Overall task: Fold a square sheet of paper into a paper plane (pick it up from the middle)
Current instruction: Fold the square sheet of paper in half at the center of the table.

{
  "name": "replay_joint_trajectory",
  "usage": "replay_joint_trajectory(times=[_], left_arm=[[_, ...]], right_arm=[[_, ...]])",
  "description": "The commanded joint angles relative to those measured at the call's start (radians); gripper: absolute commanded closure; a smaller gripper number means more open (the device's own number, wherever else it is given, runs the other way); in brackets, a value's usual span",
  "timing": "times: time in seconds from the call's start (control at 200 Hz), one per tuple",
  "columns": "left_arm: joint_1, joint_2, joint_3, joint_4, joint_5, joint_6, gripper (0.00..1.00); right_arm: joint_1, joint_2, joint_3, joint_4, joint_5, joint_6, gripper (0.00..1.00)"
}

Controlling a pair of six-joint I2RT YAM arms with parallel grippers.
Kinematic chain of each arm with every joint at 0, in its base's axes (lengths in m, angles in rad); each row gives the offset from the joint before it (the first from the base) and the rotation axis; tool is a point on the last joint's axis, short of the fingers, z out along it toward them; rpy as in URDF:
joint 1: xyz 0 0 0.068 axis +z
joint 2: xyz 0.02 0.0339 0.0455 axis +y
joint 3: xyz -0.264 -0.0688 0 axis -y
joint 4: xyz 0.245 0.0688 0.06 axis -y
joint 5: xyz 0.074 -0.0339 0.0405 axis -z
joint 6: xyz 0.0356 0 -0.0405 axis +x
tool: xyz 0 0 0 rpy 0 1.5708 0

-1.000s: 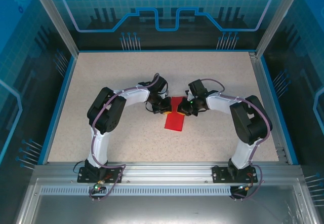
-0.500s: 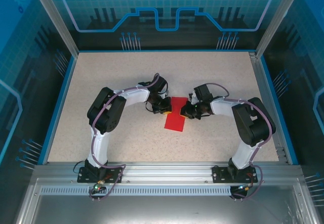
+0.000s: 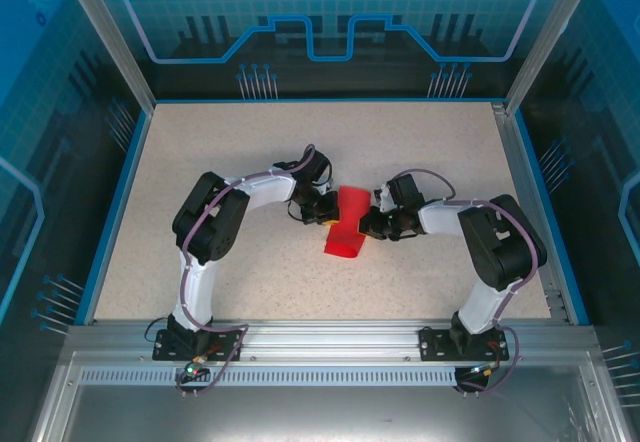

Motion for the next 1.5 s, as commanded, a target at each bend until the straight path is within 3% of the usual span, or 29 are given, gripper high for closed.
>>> replay_joint_trajectory(times=[0.0, 0.31, 0.615, 0.9, 1.24, 1.495], left_arm=[[-0.014, 0.052, -0.017, -0.039, -0.023, 0.025, 1.0], [-0.014, 0.053, -0.017, -0.039, -0.024, 0.025, 1.0], [-0.014, 0.055, -0.02, -0.037, -0.021, 0.027, 1.0], [-0.013, 0.06, -0.021, -0.039, -0.021, 0.027, 1.0], [-0.014, 0.067, -0.017, -0.039, -0.017, 0.028, 1.0], [-0.014, 0.071, -0.013, -0.042, -0.013, 0.029, 1.0]], right_arm=[[-0.013, -0.001, -0.039, -0.043, 0.044, -0.023, 0.92], [0.007, -0.132, -0.078, 0.114, -0.042, 0.052, 0.92], [0.019, -0.036, -0.112, 0.186, -0.078, 0.088, 0.93], [0.017, 0.011, -0.171, 0.215, -0.069, 0.052, 0.93], [0.037, -0.114, -0.126, 0.17, -0.099, 0.074, 0.92], [0.059, -0.099, -0.164, 0.181, -0.082, 0.084, 0.92]])
